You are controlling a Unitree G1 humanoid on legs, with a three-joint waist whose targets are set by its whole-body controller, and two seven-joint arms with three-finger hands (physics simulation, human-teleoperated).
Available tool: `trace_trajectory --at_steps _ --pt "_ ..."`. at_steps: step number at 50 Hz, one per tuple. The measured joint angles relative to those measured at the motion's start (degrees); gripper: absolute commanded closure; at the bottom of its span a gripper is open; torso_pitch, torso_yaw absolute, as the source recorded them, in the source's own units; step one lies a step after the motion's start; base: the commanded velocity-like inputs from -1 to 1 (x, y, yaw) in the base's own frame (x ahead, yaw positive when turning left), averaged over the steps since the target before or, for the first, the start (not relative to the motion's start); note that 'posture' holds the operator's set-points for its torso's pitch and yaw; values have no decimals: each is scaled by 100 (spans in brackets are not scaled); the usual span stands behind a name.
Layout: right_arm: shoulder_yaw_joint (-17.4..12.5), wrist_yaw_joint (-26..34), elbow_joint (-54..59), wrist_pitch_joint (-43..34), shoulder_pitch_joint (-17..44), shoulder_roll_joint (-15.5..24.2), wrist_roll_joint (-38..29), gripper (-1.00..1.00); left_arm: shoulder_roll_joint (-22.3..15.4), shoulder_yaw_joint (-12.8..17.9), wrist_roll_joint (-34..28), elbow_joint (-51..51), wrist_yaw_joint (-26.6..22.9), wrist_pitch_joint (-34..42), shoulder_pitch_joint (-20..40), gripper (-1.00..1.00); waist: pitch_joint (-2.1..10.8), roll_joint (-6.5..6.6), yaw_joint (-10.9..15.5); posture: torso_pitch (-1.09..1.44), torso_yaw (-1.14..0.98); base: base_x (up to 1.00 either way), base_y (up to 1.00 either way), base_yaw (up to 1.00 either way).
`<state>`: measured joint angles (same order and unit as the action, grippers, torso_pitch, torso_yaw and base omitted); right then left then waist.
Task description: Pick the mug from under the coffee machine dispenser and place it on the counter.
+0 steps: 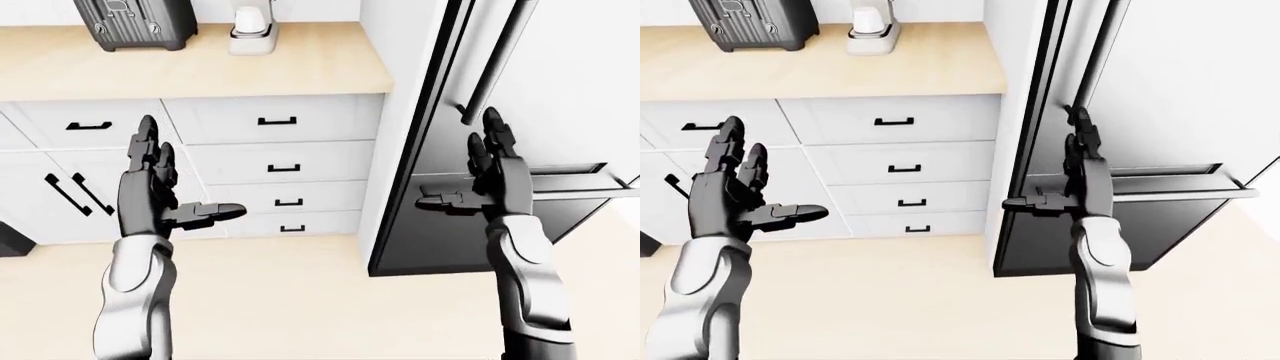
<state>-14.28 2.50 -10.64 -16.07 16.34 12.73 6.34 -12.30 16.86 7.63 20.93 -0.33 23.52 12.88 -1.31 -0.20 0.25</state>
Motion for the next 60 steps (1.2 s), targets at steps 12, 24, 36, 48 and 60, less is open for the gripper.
trace_trajectory --at_steps 12,24,36,48,60 --pt "-14 -11 -6 -41 10 36 -16 -100 -24 14 -4 14 9 63 16 -100 27 73 -30 0 0 0 4 0" --pt "11 13 -105 -16 39 32 -23 -100 -70 101 4 88 40 68 33 -100 -61 -103 -86 0 0 0 19 0" --pt "11 -4 -80 -82 29 23 -37 -100 -72 71 13 118 16 116 52 -100 -41 306 -50 0 0 1 24 0" --pt "-5 36 -112 -36 26 29 -42 -100 -84 81 8 137 32 145 67 -100 -33 -84 6 0 0 3 24 0" --pt "-89 7 -36 -24 -6 62 -69 -100 -43 -8 22 149 -5 141 79 -100 -58 -19 -88 0 0 6 20 0"
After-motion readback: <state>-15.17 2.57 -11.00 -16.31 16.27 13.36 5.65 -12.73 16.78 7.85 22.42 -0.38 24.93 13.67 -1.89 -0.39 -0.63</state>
